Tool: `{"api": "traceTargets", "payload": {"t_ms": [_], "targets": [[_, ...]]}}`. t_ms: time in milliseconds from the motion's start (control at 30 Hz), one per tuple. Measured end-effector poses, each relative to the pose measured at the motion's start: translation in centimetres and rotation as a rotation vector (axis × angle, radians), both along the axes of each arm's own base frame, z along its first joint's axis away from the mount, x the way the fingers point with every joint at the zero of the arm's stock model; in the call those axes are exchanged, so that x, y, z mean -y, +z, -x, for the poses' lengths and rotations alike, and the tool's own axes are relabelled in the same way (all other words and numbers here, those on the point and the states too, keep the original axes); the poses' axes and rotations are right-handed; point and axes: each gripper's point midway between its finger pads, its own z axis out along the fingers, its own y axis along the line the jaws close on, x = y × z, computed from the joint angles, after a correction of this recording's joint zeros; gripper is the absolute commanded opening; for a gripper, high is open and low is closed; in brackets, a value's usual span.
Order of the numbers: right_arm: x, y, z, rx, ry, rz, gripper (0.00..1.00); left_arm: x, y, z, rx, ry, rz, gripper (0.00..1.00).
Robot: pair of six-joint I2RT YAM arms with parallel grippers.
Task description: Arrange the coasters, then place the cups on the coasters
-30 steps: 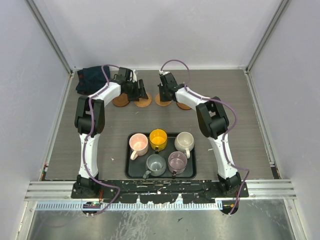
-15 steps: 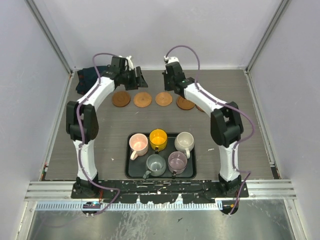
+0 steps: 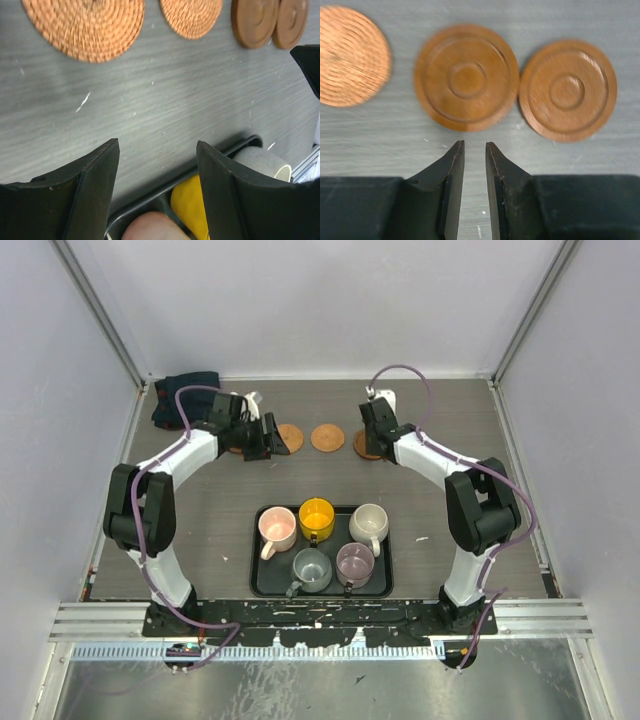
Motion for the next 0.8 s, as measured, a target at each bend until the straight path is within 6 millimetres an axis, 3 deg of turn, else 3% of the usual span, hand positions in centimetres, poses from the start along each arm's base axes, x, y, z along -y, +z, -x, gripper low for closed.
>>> {"api": "traceTargets", "payload": {"t_ms": [133, 267, 400, 567, 800], "targets": [[2.8, -3.2, 2.1, -0.088, -0.064, 0.019, 0.29, 0.2, -1.1, 2.3, -0.027, -0.015, -0.014, 0.64], [4.2, -4.0, 2.9, -0.112, -0.097, 0.015, 0.28, 1.3, -0.3, 4.0, 0.015, -0.048, -0.012, 0.64], [3.6, -4.1, 2.9, -0.113, -0.087, -0.008, 0.27, 1.9, -0.5, 5.6, 0.022, -0.067, -0.013, 0.64], [3.0, -4.5, 3.0, -0.125, -0.078, -0.039, 0.26, 1.0, -1.7, 6.5, 0.005, -0.042, -0.043, 0.65], [2.0, -7.7, 3.6, -0.209, -0.061, -0.068, 0.26, -0.6, -0.5, 6.4, 0.059, 0.045, -0.087, 0.66]]}}
